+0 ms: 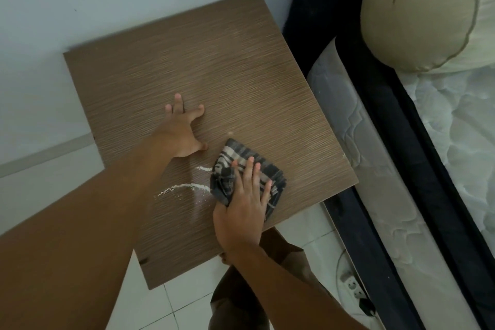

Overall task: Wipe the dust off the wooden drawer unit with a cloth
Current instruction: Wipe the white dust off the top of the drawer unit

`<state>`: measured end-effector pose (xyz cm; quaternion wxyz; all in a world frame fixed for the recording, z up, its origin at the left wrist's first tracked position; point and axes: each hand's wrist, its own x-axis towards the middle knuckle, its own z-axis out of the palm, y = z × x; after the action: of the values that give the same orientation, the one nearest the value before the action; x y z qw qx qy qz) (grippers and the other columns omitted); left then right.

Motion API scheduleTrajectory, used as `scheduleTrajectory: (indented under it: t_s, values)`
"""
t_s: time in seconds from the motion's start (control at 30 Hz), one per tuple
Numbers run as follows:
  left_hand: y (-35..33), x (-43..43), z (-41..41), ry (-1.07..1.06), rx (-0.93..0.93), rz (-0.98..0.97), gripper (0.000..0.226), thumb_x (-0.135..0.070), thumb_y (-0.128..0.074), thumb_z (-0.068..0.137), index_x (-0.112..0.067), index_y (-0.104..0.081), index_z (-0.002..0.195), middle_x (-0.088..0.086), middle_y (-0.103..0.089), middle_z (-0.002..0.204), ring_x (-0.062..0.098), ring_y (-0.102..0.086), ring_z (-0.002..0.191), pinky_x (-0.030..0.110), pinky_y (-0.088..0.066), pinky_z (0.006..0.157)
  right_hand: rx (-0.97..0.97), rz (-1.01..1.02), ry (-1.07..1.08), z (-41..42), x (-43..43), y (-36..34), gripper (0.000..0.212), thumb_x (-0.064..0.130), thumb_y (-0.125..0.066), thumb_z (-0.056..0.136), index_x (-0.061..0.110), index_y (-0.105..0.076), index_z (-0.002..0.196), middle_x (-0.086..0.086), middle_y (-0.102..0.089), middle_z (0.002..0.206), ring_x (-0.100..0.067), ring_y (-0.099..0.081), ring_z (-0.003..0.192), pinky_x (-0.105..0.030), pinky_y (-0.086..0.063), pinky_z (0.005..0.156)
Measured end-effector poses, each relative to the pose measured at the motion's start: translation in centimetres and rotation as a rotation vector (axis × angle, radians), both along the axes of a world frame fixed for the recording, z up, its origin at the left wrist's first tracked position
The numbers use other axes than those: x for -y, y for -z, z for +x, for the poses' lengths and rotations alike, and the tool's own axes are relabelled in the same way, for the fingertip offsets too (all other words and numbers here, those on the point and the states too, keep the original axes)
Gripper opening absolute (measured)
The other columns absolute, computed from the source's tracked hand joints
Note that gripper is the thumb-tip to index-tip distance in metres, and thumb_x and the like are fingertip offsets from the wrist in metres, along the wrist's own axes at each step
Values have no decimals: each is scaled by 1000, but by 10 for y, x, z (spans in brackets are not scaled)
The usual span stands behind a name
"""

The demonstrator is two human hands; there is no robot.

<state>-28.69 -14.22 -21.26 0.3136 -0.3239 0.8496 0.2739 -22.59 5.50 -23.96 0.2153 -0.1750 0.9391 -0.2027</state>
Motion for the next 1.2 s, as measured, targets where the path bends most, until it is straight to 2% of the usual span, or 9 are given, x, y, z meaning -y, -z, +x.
scheduleTrajectory:
  t_s: [0.13, 0.2, 0.33, 0.5, 0.63, 0.83, 1.07, 1.13, 1.2]
  values:
    - [-2, 8, 6, 32, -5, 20, 87, -26, -69, 89, -37, -12, 154, -3, 25, 160, 23, 15, 149, 48, -10, 120, 157, -135, -86, 10, -1, -22, 55, 39, -32, 94, 31, -28, 148, 7, -12, 161, -5, 7, 147, -42, 0, 122]
    - [-4, 10, 9, 27, -14, 38, 82, -23, -66, 92, -36, -14, 154, -4, 24, 161, 20, 14, 149, 46, -10, 120, 276, -189, -11, 4, -9, -42, 44, 34, -42, 95, 36, -41, 139, 11, -40, 150, -5, -22, 142, -41, -21, 119]
    - [-1, 20, 24, -5, -169, -8, 65, -27, -63, 93, -28, -32, 150, -4, -2, 164, 19, -9, 150, 41, -16, 120, 444, -279, 93, -41, -24, -84, 7, 33, -52, 96, 32, -57, 91, 9, -64, 84, -5, -60, 81, -37, -52, 83]
    - [-12, 29, 53, -341, -463, -49, 37, -30, -55, 96, -19, -59, 132, -3, -61, 120, 14, -56, 111, 27, -40, 93, 485, -317, -183, -110, 1, -130, 15, 42, -55, 93, 32, -64, 99, -5, -71, 90, -25, -66, 86, -44, -55, 82]
    - [-14, 29, 85, -595, -556, -215, 33, -29, -53, 96, -21, -63, 126, 1, -64, 125, 19, -58, 117, 29, -43, 98, 322, -268, -453, -144, 56, -131, 16, 36, -54, 96, 29, -63, 107, 7, -69, 96, -12, -62, 90, -39, -51, 85]
    - [2, 4, 140, -1026, -459, -199, 50, -24, -52, 97, -13, -43, 145, 12, -45, 146, 26, -42, 135, 32, -31, 113, 5, -162, -824, -149, 146, -108, 27, 20, -48, 95, 30, -55, 119, 14, -51, 76, -10, -49, 70, -24, -31, 56]
    - [12, -20, 165, -1296, -417, -200, 26, -19, -54, 97, -8, -70, 115, 9, -70, 111, 18, -62, 100, 20, -40, 85, -268, -253, -1024, -129, 235, -70, 33, 19, -44, 89, 20, -53, 120, -4, -65, 96, -26, -58, 82, -32, -38, 65]
    - [15, -22, 167, -1336, -417, -207, 24, -19, -58, 95, -8, -72, 111, 8, -71, 106, 15, -60, 91, 21, -42, 85, -312, -185, -1081, -123, 257, -52, 35, 23, -42, 93, 18, -51, 126, -10, -63, 116, -32, -58, 106, -39, -44, 81]
    - [16, -23, 169, -1373, -414, -193, 23, -21, -61, 94, -9, -73, 110, 6, -72, 104, 13, -61, 90, 21, -44, 85, -225, -28, -1188, -119, 271, -29, 49, 32, -39, 98, 16, -37, 144, -13, -39, 150, -32, -35, 138, -52, -25, 113]
